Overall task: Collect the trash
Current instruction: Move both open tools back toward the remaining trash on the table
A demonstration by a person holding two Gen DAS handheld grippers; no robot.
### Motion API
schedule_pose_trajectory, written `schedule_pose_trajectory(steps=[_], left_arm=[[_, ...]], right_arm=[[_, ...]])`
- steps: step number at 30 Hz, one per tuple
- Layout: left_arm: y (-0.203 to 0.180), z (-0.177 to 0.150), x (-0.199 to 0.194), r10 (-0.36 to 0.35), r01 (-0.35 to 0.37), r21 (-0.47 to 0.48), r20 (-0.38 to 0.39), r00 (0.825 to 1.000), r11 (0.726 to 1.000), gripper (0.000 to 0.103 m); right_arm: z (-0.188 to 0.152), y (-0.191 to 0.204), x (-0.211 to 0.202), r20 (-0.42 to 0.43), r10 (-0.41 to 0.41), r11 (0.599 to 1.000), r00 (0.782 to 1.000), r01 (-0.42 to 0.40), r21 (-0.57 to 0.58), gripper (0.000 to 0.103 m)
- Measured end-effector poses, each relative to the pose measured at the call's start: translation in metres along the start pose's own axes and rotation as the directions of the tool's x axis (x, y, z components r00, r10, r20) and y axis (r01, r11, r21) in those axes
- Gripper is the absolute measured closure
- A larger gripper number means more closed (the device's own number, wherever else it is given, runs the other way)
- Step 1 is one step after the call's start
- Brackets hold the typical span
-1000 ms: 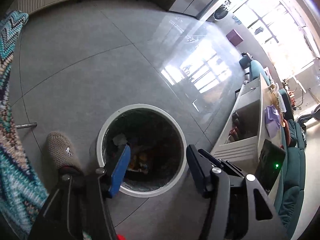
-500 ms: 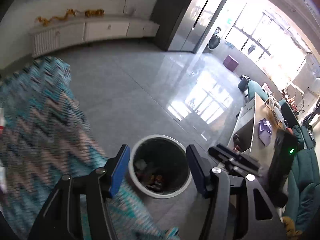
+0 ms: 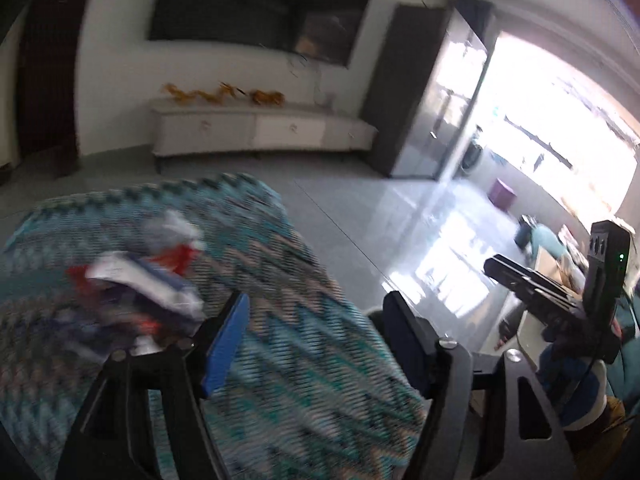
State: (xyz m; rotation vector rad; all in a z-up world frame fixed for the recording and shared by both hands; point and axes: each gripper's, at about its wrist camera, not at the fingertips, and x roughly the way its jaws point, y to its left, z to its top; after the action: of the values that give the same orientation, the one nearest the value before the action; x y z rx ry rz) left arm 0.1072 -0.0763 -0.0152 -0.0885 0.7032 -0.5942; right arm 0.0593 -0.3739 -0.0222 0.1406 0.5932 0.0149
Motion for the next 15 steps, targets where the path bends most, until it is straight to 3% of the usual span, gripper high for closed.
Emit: schedule_pose_trajectory(steps=[4,8,15], left_arm=[[0.047,-0.013,-0.055,0.083,-0.079,-0.057,0.07,0.994,0.995,0.034],[0.094,-0.032,-0.093,0.187,-0.175,-0.129,0.088,0.978,0.976,0.034],[0.175,-0.068,-0.127,0.263,-0.228,-0.276,0.098,0.96,0.934,0.033]], right_arm=[[0.012,0.039,-0.014,0.016,0.032,0.998,0.999,-0.031,-0.061,0.06],[0.019,0.072,-0.021,0.026,0.064,0.992,0.998,-0.061,-0.106,0.06],[0.024,0.13,-0.015,-0.007,0.104,0.975,0.995,-0.103,-0.198,0.06]])
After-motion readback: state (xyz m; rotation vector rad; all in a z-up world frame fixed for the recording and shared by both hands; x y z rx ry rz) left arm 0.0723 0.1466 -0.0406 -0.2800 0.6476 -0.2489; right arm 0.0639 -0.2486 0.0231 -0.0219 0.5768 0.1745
